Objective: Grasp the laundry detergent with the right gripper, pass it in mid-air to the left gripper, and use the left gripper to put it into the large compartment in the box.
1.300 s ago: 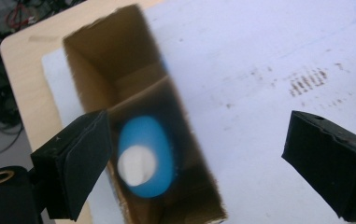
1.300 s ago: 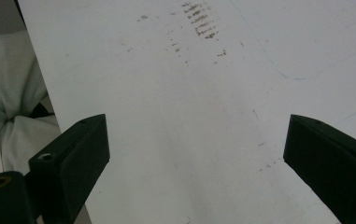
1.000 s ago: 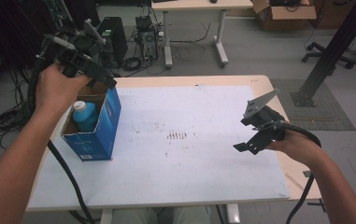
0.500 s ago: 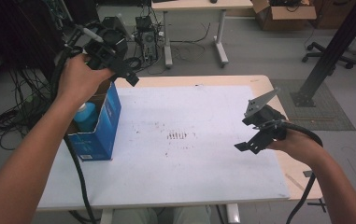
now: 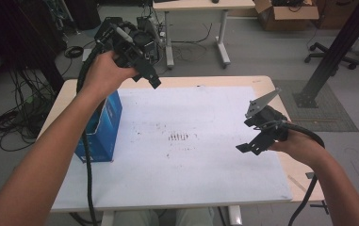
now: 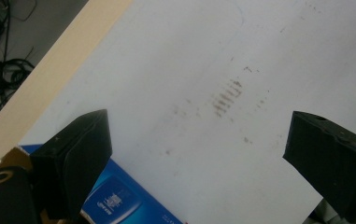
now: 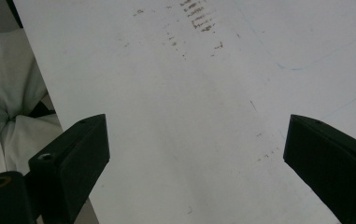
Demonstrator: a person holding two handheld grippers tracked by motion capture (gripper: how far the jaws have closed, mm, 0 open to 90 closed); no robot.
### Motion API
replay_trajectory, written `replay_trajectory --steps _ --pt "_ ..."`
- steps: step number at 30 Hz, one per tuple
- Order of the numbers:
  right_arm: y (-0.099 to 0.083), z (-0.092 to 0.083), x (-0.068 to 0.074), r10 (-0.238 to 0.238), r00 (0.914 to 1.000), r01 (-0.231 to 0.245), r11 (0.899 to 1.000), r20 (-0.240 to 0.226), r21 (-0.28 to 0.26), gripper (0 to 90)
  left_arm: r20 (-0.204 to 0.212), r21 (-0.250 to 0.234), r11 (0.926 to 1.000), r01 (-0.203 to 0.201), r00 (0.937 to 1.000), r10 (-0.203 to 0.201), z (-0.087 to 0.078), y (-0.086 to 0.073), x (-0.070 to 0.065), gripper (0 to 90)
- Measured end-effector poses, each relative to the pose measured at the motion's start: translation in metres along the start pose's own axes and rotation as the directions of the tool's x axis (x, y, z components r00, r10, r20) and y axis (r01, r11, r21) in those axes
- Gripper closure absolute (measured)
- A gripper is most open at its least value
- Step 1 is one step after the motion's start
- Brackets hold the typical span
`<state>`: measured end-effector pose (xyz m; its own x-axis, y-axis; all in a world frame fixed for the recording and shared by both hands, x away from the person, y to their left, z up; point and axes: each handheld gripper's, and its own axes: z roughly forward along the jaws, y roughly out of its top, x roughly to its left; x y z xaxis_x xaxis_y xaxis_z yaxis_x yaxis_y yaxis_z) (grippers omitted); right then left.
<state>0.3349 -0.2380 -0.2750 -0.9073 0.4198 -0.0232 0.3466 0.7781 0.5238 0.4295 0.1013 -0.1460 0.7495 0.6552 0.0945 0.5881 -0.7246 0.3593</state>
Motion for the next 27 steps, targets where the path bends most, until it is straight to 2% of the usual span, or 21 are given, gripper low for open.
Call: replay_trajectory --steps 7,13,14,19,25,27 --pt "-0.001 -0.001 0.001 0.009 1.0 -0.009 1.0 0.003 0.0 6.7 0.033 0.015 0.9977 -0.066 0.9973 0.065 0.012 0.013 -0.006 7.8" --pt "0.0 -0.002 0.002 0.005 1.0 -0.005 1.0 0.005 0.005 6.8 0.063 0.016 0.9914 -0.13 0.9896 0.129 0.018 0.019 -0.012 7.8" --pt "0.0 -0.002 0.003 0.007 1.0 -0.007 1.0 0.004 0.005 6.8 0.063 0.016 0.9914 -0.13 0.9896 0.129 0.018 0.019 -0.012 7.8" --pt "0.002 -0.001 0.003 0.008 1.0 -0.008 1.0 0.004 0.004 6.8 0.089 0.008 0.9851 -0.172 0.9813 0.171 0.024 0.025 -0.015 7.8" --pt "0.003 -0.001 0.004 0.01 1.0 -0.01 1.0 0.002 0.008 6.7 0.116 0.004 0.9795 -0.201 0.973 0.2 0.029 0.03 -0.019 7.9" --pt "0.004 -0.001 0.004 0.008 1.0 -0.009 1.0 0.004 0.008 6.7 0.119 0.002 0.975 -0.222 0.9681 0.22 0.03 0.031 -0.02 7.9"
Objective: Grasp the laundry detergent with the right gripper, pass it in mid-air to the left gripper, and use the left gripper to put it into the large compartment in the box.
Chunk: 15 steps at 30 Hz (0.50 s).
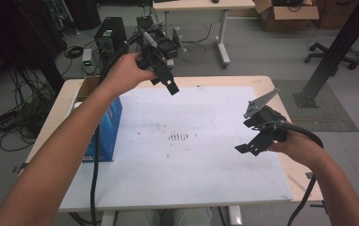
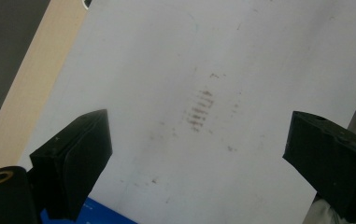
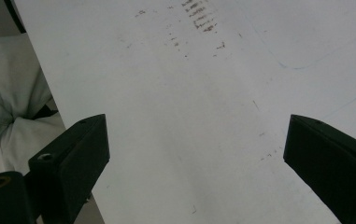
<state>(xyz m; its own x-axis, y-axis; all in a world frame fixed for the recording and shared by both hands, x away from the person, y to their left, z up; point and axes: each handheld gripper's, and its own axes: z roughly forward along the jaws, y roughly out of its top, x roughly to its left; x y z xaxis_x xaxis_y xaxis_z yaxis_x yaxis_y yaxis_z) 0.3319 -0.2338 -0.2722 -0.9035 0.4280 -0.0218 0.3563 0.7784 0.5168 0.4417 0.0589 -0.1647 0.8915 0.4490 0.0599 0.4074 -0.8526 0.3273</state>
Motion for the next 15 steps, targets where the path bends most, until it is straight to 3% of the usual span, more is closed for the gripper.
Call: replay_trajectory --steps 15 --pt "0.002 -0.004 0.005 -0.003 1.0 0.003 1.0 0.008 -0.005 6.7 0.032 -0.009 0.9977 -0.067 0.9972 0.067 0.002 0.003 -0.011 8.0"
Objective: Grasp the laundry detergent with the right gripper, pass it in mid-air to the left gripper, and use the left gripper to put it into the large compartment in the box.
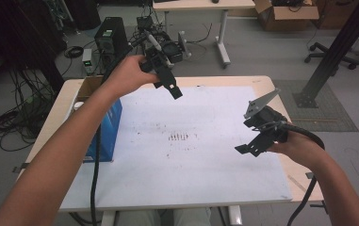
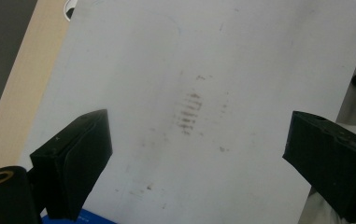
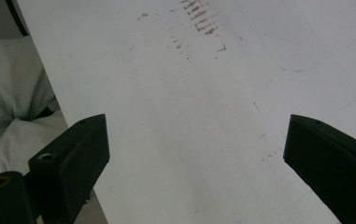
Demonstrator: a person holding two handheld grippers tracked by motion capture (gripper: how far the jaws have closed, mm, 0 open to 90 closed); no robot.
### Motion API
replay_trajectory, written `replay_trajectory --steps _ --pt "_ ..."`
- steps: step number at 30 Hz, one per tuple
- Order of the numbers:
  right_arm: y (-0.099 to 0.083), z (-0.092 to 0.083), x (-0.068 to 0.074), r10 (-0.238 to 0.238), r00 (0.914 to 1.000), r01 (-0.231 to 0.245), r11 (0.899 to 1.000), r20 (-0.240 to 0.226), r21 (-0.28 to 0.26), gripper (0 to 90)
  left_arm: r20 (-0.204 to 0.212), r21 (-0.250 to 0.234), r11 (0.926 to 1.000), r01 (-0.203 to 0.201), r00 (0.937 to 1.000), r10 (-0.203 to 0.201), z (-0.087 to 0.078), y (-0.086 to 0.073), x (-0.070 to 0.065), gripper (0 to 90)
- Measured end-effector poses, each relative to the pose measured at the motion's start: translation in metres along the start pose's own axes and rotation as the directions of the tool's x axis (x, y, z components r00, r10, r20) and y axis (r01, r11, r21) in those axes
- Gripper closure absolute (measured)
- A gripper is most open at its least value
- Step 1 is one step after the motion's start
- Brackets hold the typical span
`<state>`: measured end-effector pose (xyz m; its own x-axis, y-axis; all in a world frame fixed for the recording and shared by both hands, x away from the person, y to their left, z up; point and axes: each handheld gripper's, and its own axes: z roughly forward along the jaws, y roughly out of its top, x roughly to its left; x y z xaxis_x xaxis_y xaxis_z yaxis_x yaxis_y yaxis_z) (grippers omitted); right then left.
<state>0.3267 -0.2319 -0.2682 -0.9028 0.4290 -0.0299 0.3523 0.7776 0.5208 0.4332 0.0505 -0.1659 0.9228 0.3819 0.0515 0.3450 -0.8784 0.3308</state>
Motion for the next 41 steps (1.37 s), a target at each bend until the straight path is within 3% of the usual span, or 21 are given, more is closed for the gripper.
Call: replay_trajectory --steps 7,41 --pt "-0.002 0.0013 0.0015 0.001 1.0 -0.001 1.0 0.002 -0.002 6.7 0.005 0.003 0.9996 -0.029 0.9996 0.029 0.0052 0.0035 -0.0047 8.0" --pt "-0.0025 0.0009 0.0008 0.004 1.0 -0.004 1.0 0.0 -0.004 6.7 0.009 0.002 0.9999 -0.015 0.9998 0.015 0.0085 0.0038 -0.0026 8.1"
